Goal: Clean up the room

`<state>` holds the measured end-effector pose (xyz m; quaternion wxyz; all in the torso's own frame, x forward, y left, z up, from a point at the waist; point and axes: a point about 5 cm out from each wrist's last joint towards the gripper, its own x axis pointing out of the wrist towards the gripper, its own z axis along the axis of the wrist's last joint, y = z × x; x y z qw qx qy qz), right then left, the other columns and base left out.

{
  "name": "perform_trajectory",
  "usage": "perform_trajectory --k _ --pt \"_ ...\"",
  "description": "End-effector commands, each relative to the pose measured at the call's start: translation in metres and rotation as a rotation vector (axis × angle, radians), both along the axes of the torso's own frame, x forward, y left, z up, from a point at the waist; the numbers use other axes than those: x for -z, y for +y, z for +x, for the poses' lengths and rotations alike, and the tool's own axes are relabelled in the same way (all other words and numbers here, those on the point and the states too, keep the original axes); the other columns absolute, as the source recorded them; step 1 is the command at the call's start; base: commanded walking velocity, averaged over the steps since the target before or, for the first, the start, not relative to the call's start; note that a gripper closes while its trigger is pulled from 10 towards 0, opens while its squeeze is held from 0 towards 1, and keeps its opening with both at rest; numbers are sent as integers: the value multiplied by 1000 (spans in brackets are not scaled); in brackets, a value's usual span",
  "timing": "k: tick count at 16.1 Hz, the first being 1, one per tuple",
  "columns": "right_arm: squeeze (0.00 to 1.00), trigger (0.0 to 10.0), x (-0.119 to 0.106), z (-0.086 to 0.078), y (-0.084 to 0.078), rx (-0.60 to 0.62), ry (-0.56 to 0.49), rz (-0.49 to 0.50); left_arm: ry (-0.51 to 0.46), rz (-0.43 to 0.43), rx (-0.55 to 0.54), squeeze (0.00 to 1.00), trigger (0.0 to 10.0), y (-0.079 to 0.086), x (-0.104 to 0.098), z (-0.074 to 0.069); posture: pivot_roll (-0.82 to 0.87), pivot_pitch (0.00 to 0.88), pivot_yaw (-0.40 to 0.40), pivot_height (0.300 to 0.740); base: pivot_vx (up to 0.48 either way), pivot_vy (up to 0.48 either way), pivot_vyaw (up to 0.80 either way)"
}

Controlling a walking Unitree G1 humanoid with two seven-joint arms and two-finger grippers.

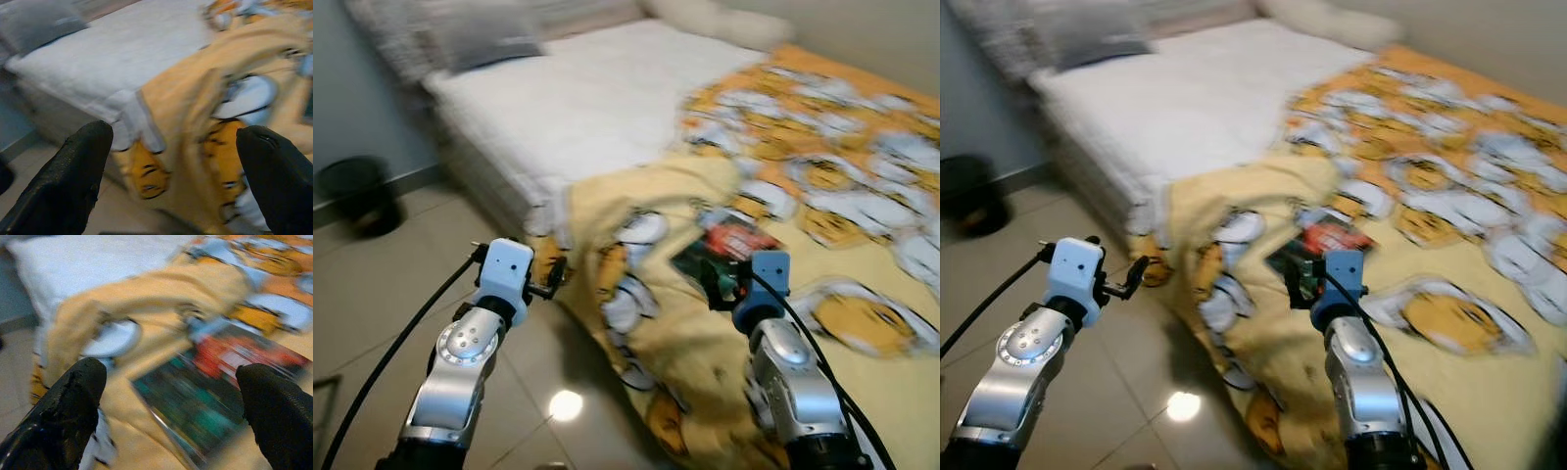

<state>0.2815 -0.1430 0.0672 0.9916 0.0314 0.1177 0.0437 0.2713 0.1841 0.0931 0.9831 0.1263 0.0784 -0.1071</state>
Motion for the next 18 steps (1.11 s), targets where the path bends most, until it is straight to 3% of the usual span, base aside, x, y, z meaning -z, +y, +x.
perform_trajectory --k 1,6,8,9,11,17,18 --pt "1000 10000 1 1 -3 25 9 -7 -9 -3 26 1000 10000 -4 -3 3 80 0 11 740 379 0 0" --pt "1000 10000 4 1 -7 49 26 -24 -8 11 41 1000 10000 -4 -3 3 77 0 15 740 369 0 0" --pt "1000 10000 6 1 -7 52 32 -29 -4 23 45 1000 10000 -5 -2 3 77 0 16 740 0 0 0" --pt "906 10000 7 0 -9 57 36 -33 0 28 53 1000 10000 -6 -1 3 76 0 17 740 0 0 0" --pt "0 10000 8 -1 -11 64 39 -34 3 32 72 1000 10000 -8 0 2 76 0 17 740 0 0 0" --pt "0 10000 14 1 -15 69 100 -14 46 43 172 1000 10000 -15 5 -2 79 0 13 740 0 0 0" --pt "337 10000 14 3 -15 66 107 4 58 55 203 1000 10000 -16 6 -3 84 0 8 740 0 0 0"
